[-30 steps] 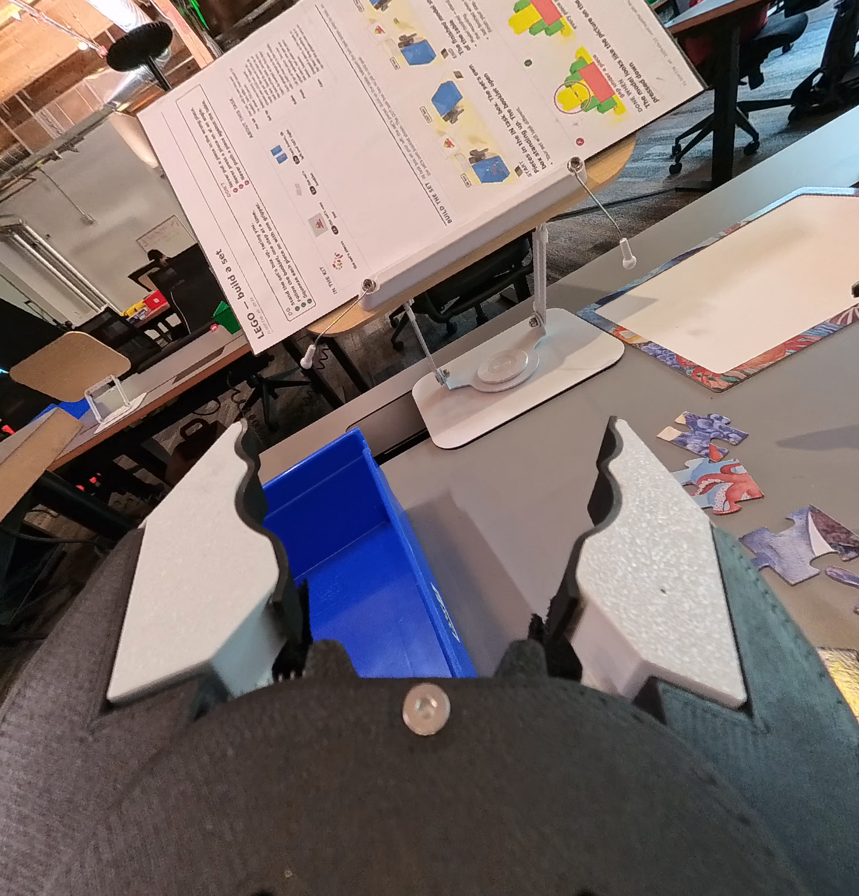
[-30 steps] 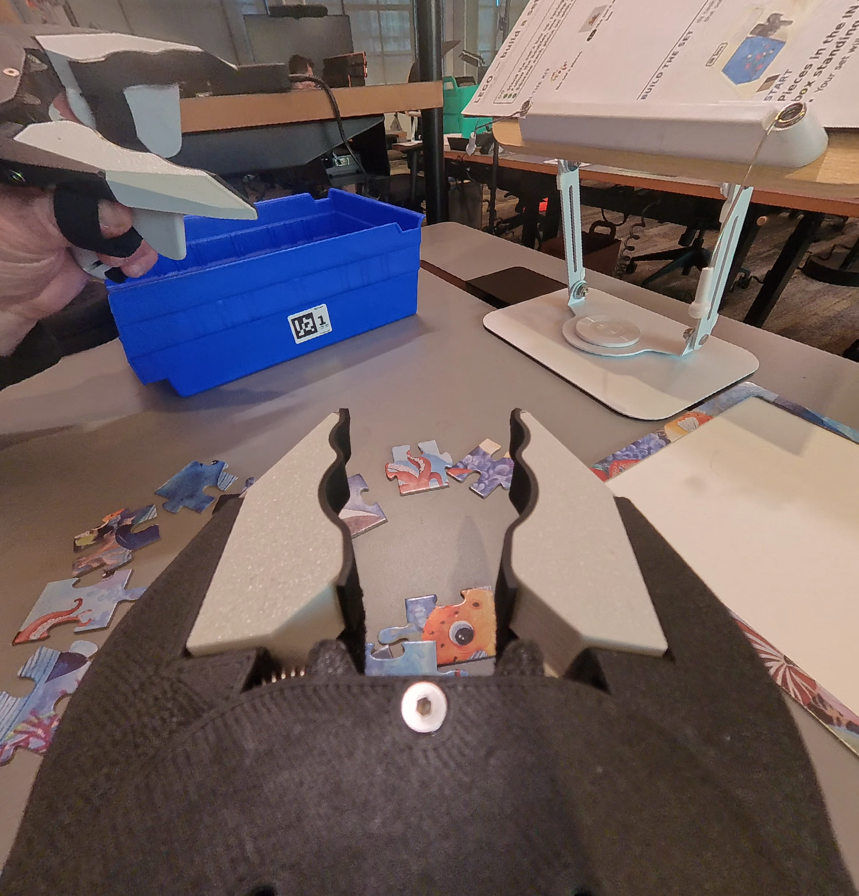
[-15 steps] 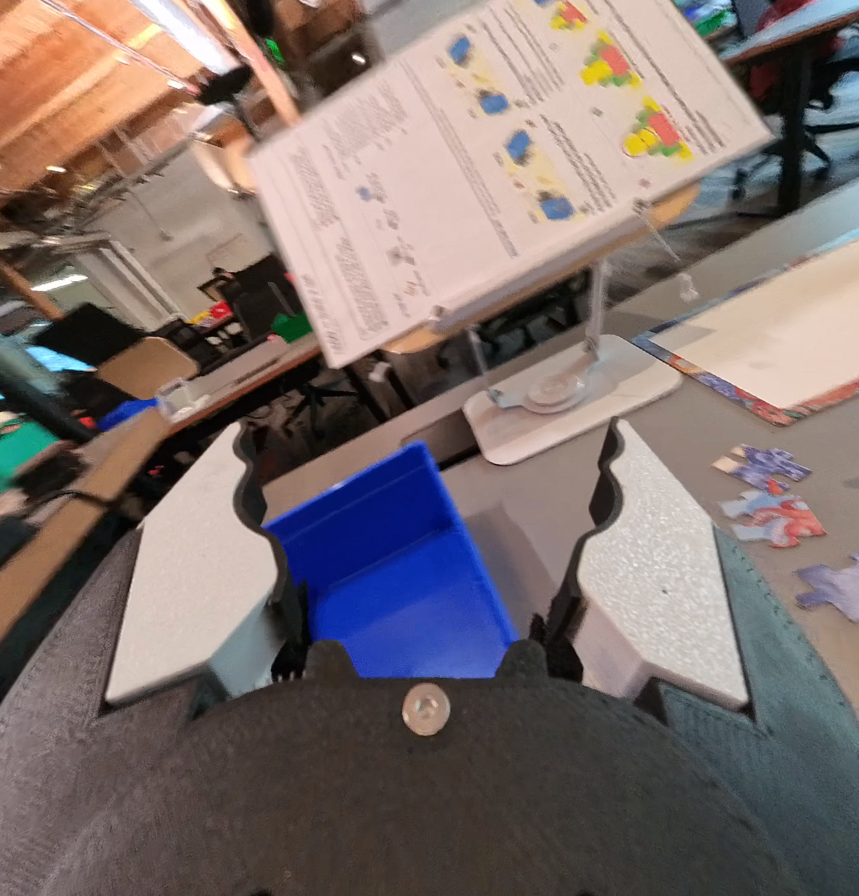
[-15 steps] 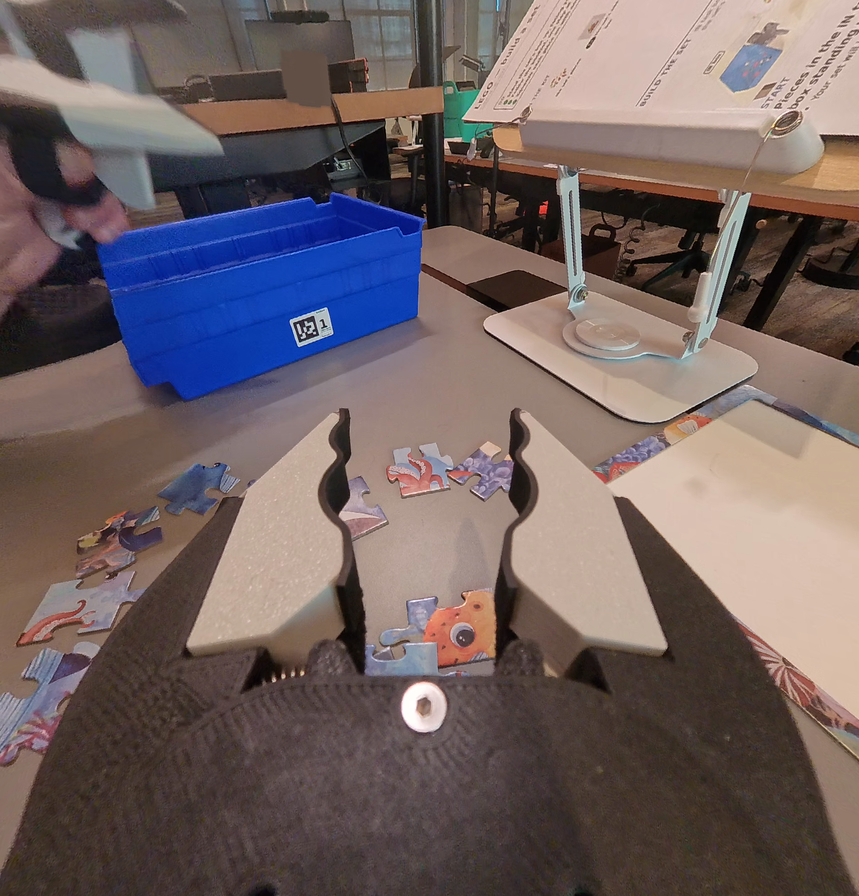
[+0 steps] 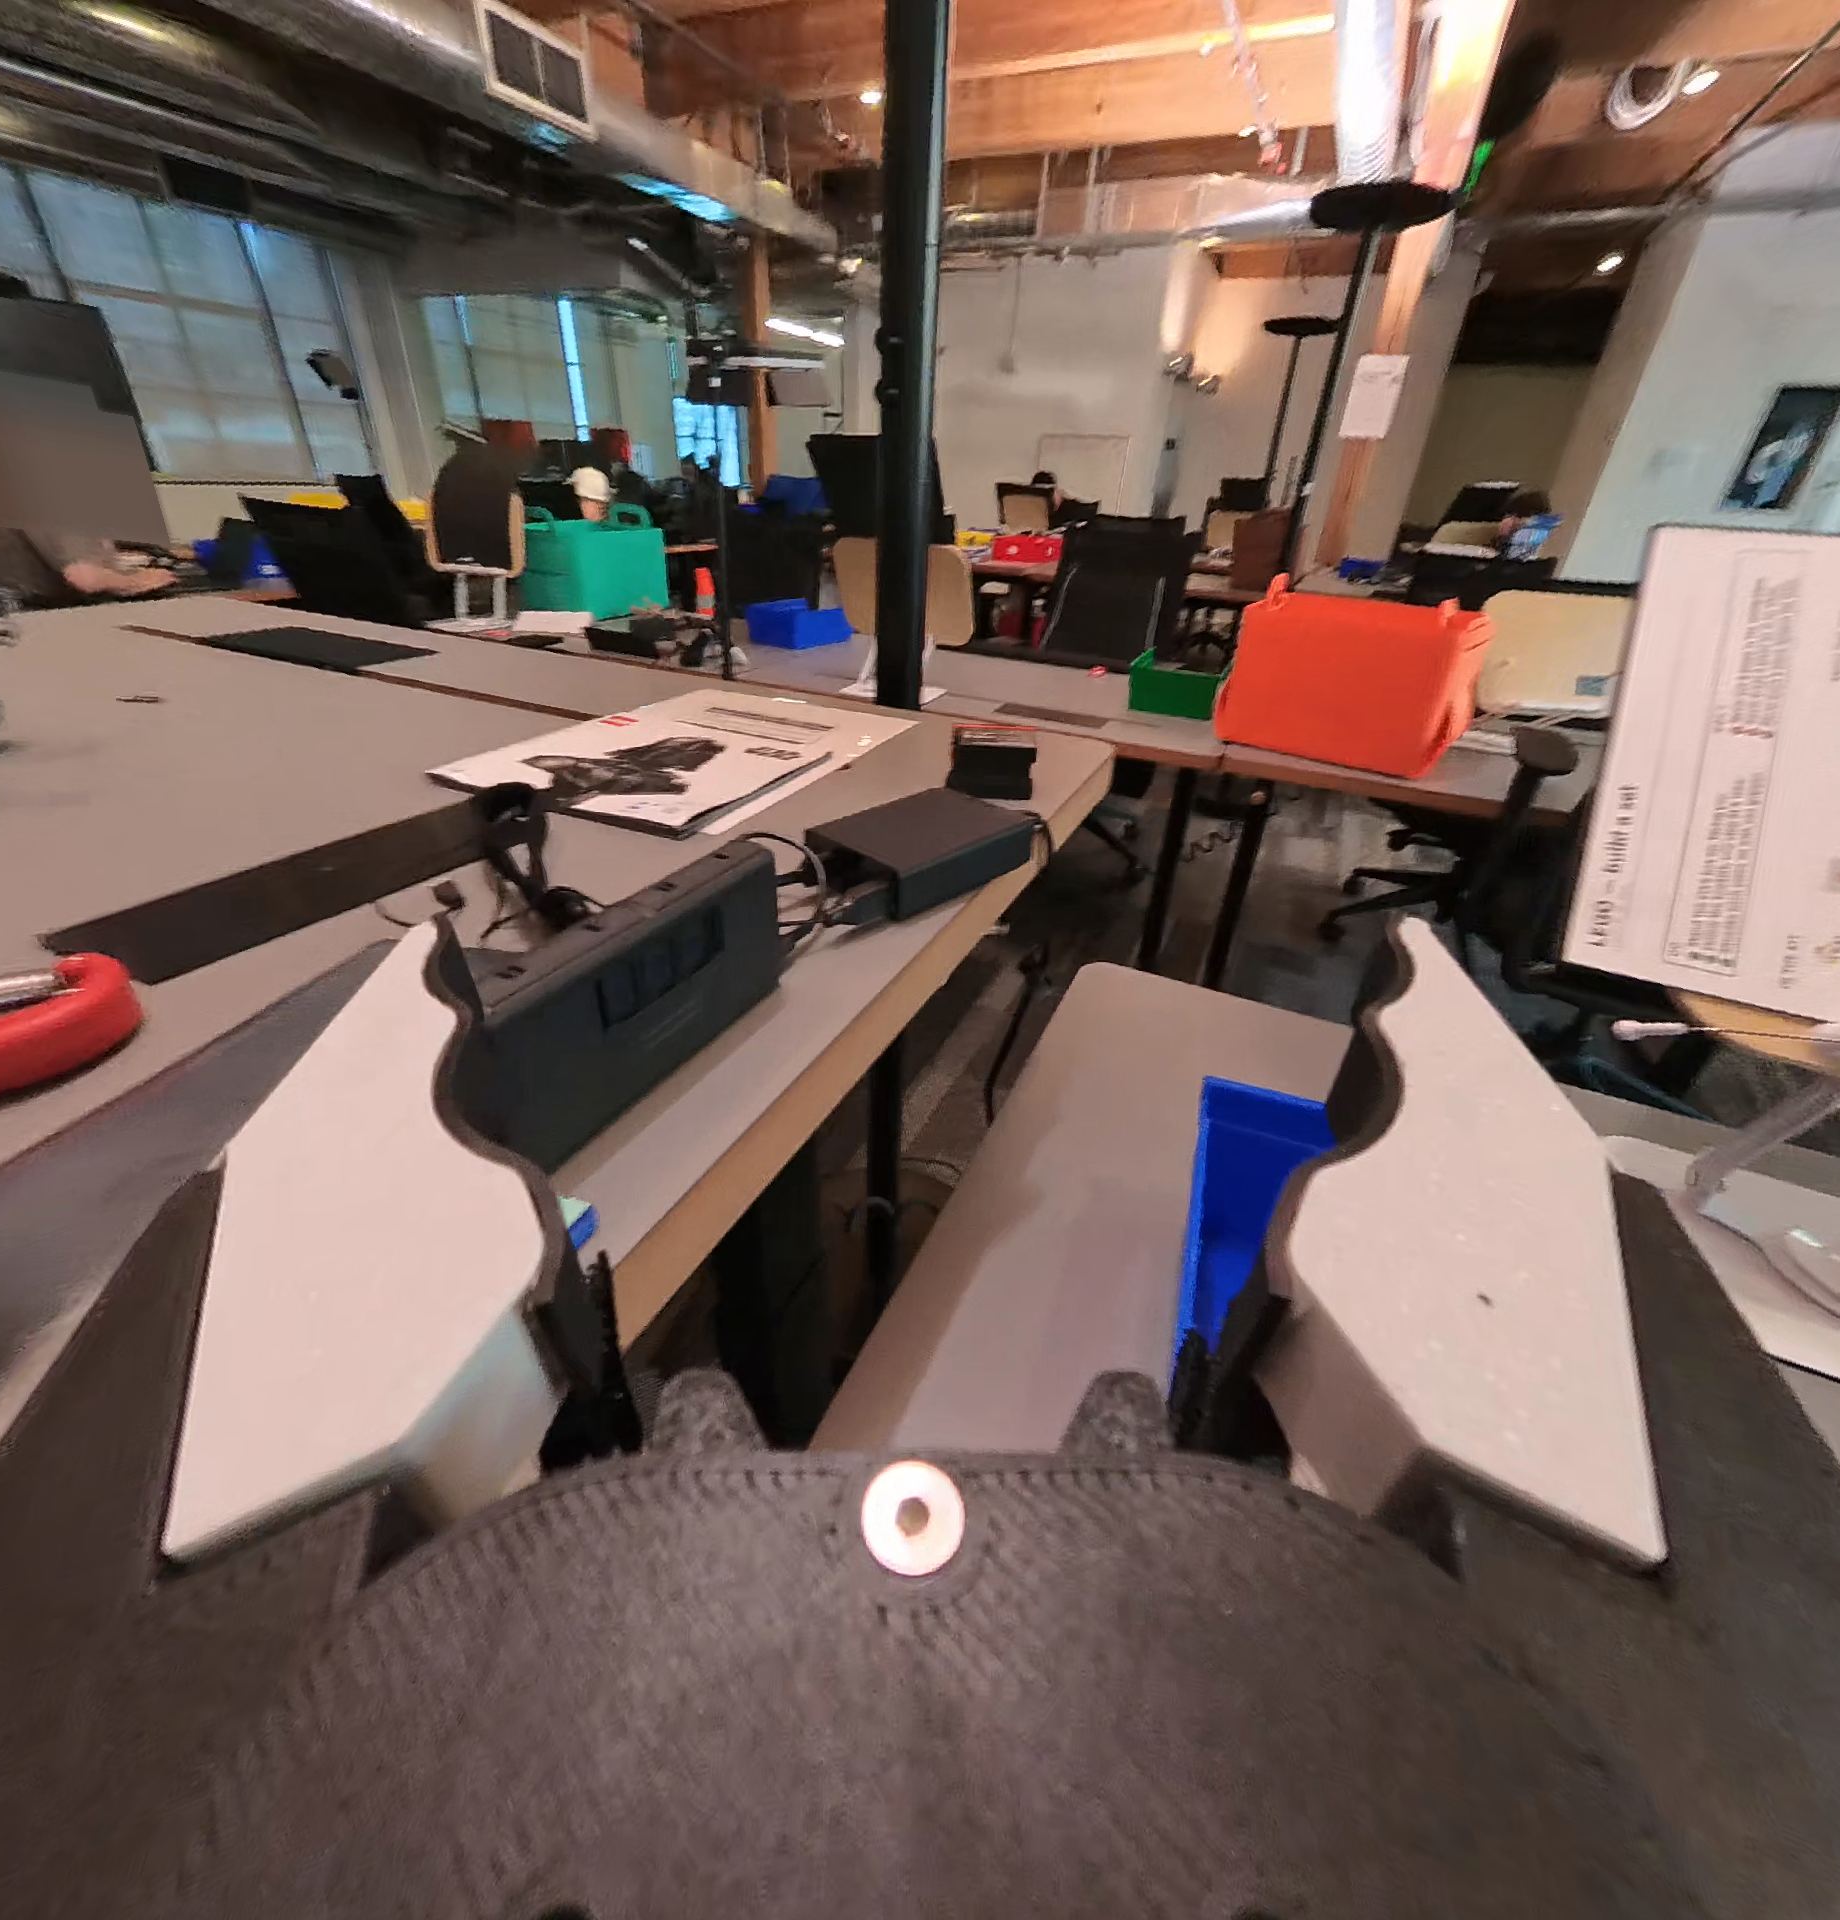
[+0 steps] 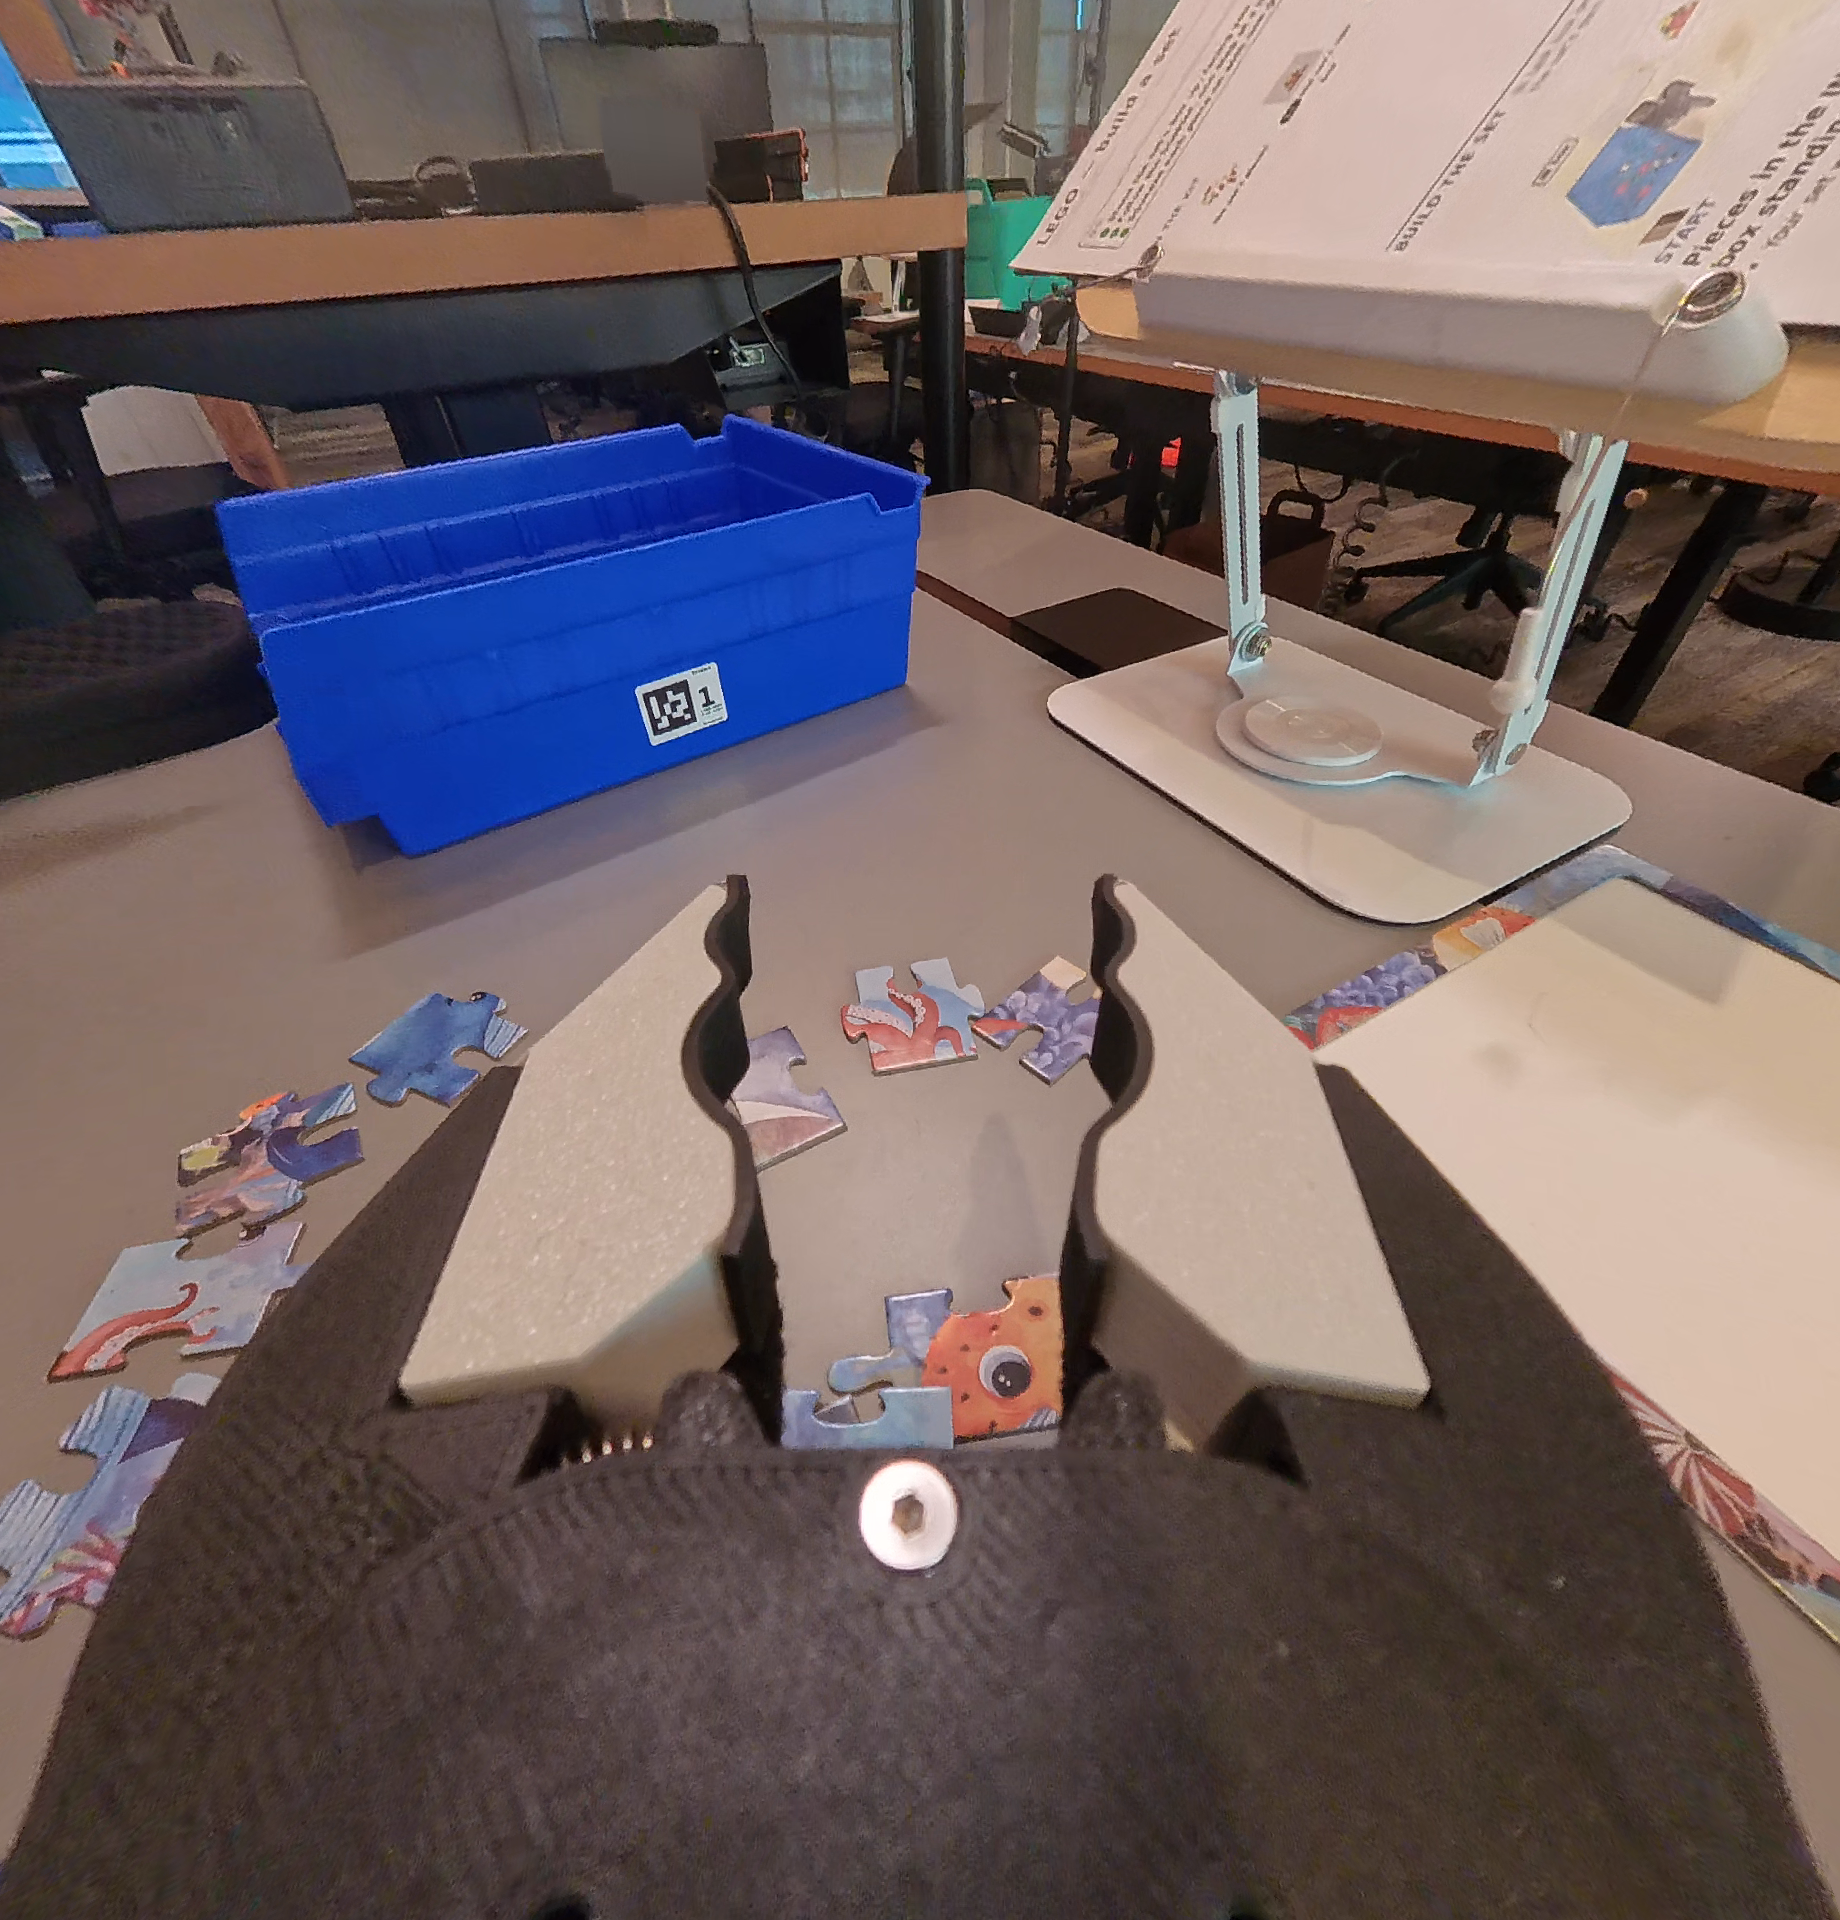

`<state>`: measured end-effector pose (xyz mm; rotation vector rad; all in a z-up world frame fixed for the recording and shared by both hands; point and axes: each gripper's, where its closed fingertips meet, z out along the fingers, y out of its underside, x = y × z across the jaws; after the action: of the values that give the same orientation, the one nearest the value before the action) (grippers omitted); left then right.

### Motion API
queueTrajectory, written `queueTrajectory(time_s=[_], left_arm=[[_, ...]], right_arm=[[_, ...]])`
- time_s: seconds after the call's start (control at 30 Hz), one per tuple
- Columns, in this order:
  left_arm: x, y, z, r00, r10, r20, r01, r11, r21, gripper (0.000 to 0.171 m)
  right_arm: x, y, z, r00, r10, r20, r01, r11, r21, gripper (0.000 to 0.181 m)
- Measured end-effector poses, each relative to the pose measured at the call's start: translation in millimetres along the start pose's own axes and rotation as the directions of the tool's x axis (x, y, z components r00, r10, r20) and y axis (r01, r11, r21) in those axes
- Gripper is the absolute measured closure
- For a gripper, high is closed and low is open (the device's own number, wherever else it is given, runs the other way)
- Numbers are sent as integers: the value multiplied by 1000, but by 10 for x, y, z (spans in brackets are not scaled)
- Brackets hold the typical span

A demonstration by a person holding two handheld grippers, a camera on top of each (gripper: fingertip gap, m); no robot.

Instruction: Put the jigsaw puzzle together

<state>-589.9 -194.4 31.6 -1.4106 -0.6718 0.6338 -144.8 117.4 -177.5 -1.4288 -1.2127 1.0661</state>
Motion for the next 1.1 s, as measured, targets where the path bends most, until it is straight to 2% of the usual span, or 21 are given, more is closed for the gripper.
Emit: queueTrajectory(time_s=[0.17,0.33,0.57,0.7,0.8,0.9,1.0,1.03,1.1], left_arm=[[94,35,40,998,58,-4,-58,998,-6,13],[178,95,86,998,59,-30,-59,998,-4,16],[270,27,116,994,107,-11,-106,990,91,28],[448,126,189,989,136,-51,-132,989,69,28],[442,74,189,987,157,-37,-153,984,87,27],[246,-127,169,992,126,11,-126,984,127,25],[-199,-420,233,990,79,113,-93,988,127,16],[-352,-494,306,991,41,126,-56,992,111,13],[-635,-464,495,987,-17,162,19,1000,-7,13]], right_arm=[[8,33,17,1000,-9,-5,9,1000,-14,117],[9,47,24,1000,-18,-9,18,1000,-22,117],[23,21,4,999,-28,-19,28,999,-19,117],[33,39,11,999,-29,-20,28,999,-25,117],[44,30,7,999,-39,-25,38,999,-28,117],[54,-59,-25,998,-55,-36,54,998,-16,116],[87,-131,-52,996,-71,-58,71,997,-8,116],[99,-145,-56,995,-72,-64,72,997,-7,116],[109,-162,-56,995,-71,-70,71,997,-6,116]])
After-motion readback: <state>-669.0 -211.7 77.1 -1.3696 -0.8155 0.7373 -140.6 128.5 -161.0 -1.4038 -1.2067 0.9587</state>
